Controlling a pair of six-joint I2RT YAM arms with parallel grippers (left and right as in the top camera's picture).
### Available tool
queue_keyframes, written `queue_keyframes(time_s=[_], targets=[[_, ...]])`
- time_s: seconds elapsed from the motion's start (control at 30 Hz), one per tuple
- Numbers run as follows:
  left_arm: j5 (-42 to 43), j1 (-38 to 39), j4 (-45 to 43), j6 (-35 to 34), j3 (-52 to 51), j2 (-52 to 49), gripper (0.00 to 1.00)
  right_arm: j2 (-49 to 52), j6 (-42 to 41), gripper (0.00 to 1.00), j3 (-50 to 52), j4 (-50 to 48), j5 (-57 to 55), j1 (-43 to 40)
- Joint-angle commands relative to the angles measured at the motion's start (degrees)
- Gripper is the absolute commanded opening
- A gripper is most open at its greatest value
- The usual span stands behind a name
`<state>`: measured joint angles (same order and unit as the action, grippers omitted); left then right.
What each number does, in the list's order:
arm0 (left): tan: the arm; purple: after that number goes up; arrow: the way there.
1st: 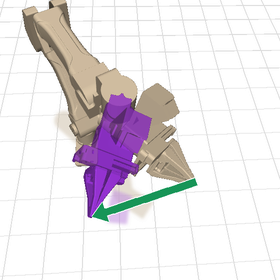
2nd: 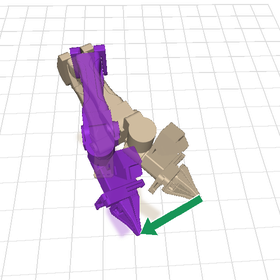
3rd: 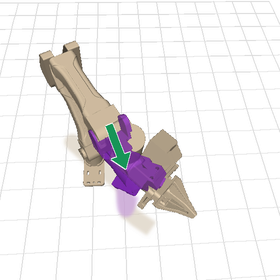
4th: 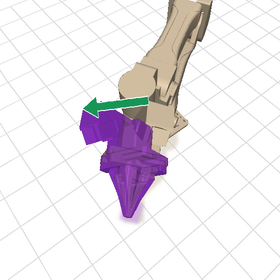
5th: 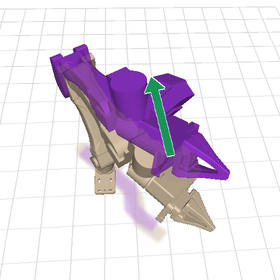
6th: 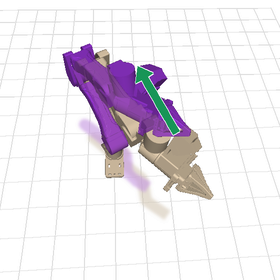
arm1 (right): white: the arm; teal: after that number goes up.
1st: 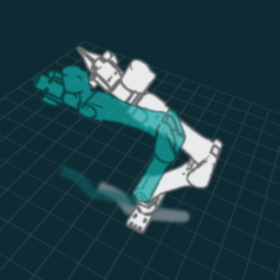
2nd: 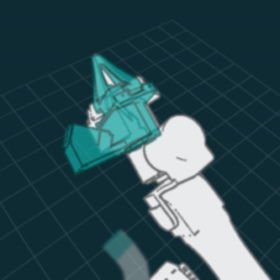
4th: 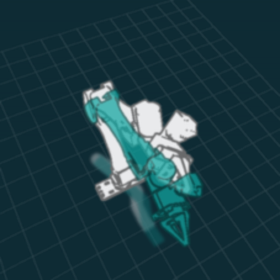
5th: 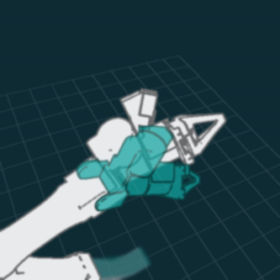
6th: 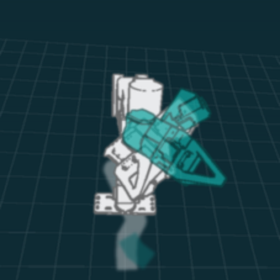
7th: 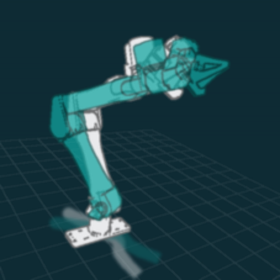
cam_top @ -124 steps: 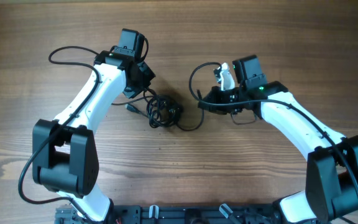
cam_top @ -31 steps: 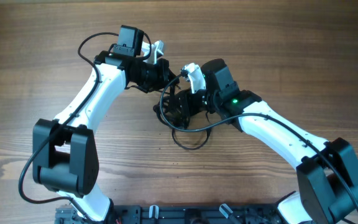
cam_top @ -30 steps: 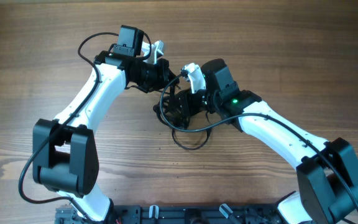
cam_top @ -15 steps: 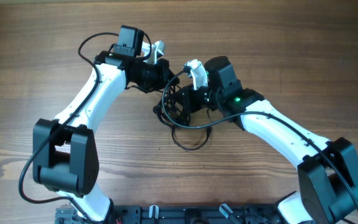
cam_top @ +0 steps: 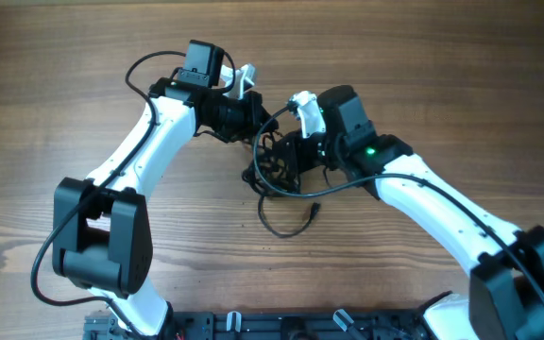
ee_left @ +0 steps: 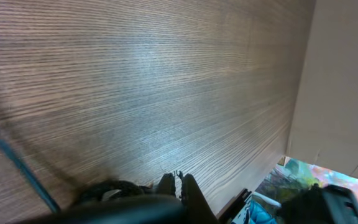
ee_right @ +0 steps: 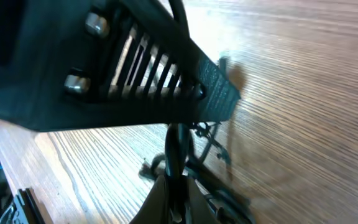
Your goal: Untangle cables
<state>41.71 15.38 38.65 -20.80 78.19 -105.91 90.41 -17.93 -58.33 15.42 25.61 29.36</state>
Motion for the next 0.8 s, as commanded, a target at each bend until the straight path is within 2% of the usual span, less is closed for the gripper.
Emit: queue_keyframes(time_s=[0.0, 0.1, 0.23, 0.37, 0.47, 0.53, 0.6, 0.77], targets=[[-6.0, -1.0, 0.3, -2.1, -0.4, 0.0, 0.04, -5.4, -1.7, 0.04, -0.1, 2.2, -5.6, -2.3], [-11.9, -1.0, 0.8, -5.8, -0.4, 0.0, 0.04, -8.9, -2.6, 0.04, -0.1, 3.5, -5.6, -2.3], [-12.1, -1.0, 0.8, -5.8, -0.4, 0.0, 0.04, -12.3, -3.1, 0.04, -0.1, 3.9, -5.9, -2.4], [-12.1, -1.0, 0.8, -5.8, -0.4, 0.0, 0.04, -16.6, -3.0, 0.04, -0.1, 6.0, -12.6, -2.4], [-12.1, -1.0, 0.8, -5.8, -0.4, 0.0, 0.04, -20.2, -4.0, 0.04, -0.1, 5.9, -12.5, -2.4], [-12.3, -1.0, 0.8, -5.8, -0.4, 0.0, 0.04, -23.3, -11.1, 0.04, -0.1, 5.2, -10.3, -2.9], [-13.0, -1.0, 0.8, -5.8, -0.4, 0.0, 0.04, -26.1, -14.9, 0.04, -0.1, 4.3, -4.5, -4.5], [-13.0, -1.0, 0.8, -5.8, -0.4, 0.0, 0.04, -28.2, -17.1, 0.04, -0.1, 4.2, 8.5, -9.9]])
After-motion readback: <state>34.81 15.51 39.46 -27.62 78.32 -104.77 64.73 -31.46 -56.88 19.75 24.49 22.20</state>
